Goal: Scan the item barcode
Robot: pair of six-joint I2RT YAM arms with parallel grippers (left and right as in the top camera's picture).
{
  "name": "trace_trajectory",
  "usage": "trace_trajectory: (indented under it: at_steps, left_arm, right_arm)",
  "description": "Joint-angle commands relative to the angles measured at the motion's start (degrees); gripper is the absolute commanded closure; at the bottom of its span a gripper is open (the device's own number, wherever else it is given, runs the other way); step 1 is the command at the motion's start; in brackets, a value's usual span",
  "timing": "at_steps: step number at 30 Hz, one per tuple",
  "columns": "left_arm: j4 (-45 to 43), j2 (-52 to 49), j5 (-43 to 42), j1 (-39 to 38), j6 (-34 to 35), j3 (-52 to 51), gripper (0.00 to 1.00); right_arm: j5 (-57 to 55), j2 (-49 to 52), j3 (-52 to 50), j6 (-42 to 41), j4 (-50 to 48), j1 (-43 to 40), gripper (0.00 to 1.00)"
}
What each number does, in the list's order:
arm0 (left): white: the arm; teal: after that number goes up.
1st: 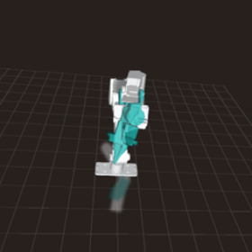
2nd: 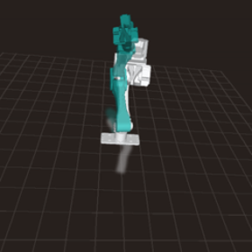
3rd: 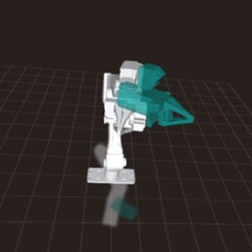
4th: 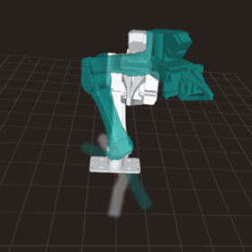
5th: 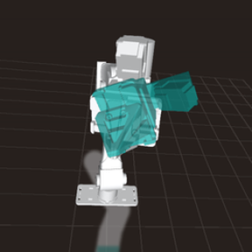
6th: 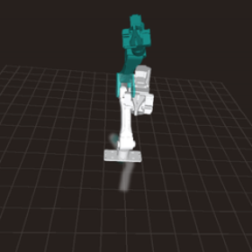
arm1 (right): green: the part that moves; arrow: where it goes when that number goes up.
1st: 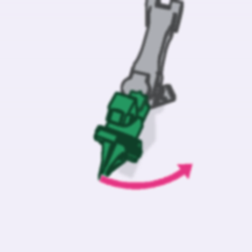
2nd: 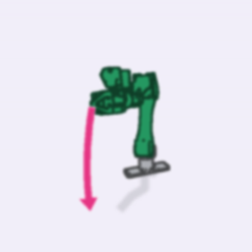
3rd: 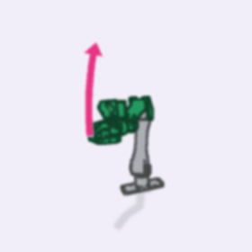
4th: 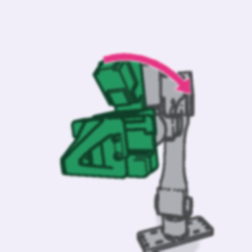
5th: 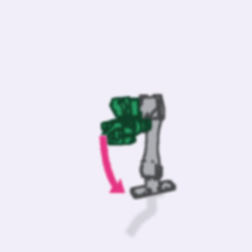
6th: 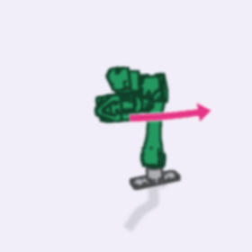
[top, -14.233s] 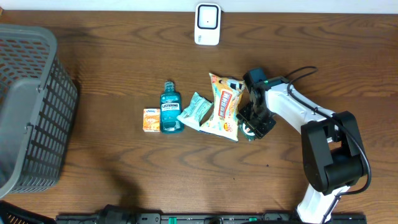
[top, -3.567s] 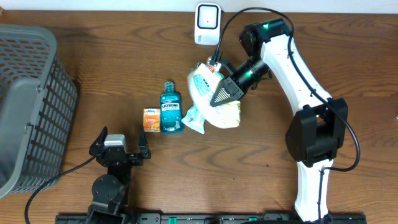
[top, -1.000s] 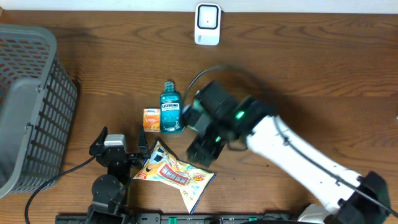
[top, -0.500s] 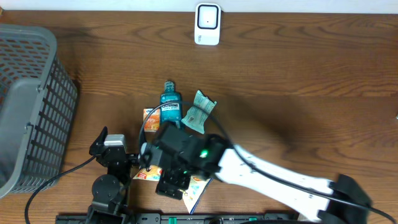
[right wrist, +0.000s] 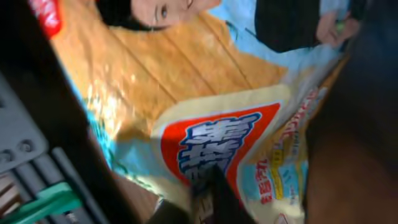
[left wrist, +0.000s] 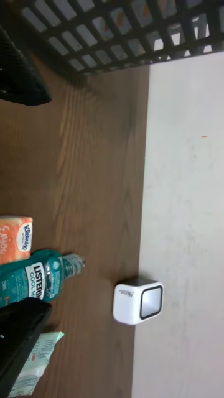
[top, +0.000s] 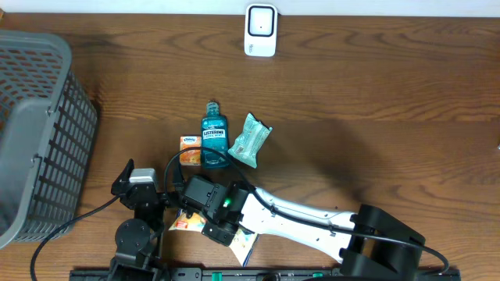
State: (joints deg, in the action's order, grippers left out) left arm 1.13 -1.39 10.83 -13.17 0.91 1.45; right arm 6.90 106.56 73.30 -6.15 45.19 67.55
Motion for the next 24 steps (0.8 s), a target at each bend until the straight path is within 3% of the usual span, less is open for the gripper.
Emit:
trace_trajectory:
  at_steps: [1, 13, 20, 21, 24]
  left_arm:
    - [1.9, 0.3, 0.1, -0.1, 0.3, -1.2, 0.02]
    - [1.9, 0.3, 0.1, -0.1, 0.3, -1.2, 0.02]
    - [1.9, 0.3, 0.1, -0.1, 0.3, -1.2, 0.02]
    - [1.9, 0.3, 0.1, -0.1, 0.3, -1.2, 0.02]
    - [1.9, 0.3, 0.1, -0.1, 0.3, -1.2, 0.02]
  right_arm:
    - [-8.8, 0.2, 0.0, -6.1, 1.5, -3.0, 0.99]
    - [2.9, -13.0, 0.0, -0.4, 5.8, -23.8, 0.99]
    - [3.0, -13.3, 0.0, 4.1, 6.2, -30.6, 0.98]
    - [3.0, -13.4, 0.1, 4.1, 5.9, -30.6, 0.8]
    - [4.1, -13.9, 0.2, 5.6, 6.8, -29.4, 0.61]
